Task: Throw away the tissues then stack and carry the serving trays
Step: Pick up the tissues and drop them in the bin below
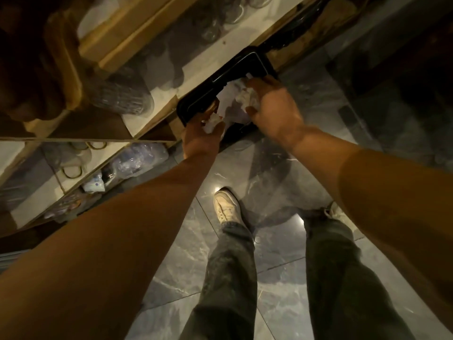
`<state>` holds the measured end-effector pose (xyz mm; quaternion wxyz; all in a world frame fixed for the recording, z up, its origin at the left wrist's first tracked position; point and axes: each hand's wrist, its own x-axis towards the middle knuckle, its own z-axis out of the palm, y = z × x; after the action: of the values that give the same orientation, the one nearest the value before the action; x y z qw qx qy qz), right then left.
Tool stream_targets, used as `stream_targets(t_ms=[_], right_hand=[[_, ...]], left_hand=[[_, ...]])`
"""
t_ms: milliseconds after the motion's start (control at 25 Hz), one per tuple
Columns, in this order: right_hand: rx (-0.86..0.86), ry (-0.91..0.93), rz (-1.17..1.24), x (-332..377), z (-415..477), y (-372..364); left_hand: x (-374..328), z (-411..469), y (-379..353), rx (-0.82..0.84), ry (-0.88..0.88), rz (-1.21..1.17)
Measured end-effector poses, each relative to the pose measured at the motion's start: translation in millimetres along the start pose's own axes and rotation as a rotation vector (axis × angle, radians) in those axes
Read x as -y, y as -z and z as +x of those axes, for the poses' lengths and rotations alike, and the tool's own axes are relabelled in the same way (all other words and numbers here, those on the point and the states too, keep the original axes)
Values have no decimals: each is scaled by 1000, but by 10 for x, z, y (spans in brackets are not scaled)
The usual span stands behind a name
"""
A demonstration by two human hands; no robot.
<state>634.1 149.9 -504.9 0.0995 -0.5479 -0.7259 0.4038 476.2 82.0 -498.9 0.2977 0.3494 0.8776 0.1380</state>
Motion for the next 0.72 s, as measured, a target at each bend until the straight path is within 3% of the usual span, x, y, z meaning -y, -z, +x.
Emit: stream_targets(t_ms=[320, 520, 720], right_hand=[[3, -13, 85, -94, -16, -25], [35, -61, 35, -111, -370, 197], [111, -36, -29, 37, -854, 561]], left_hand=[[47, 97, -185, 49, 27, -65], [-98, -326, -59, 45, -98, 38], [-298, -824, 156, 67, -123, -17]])
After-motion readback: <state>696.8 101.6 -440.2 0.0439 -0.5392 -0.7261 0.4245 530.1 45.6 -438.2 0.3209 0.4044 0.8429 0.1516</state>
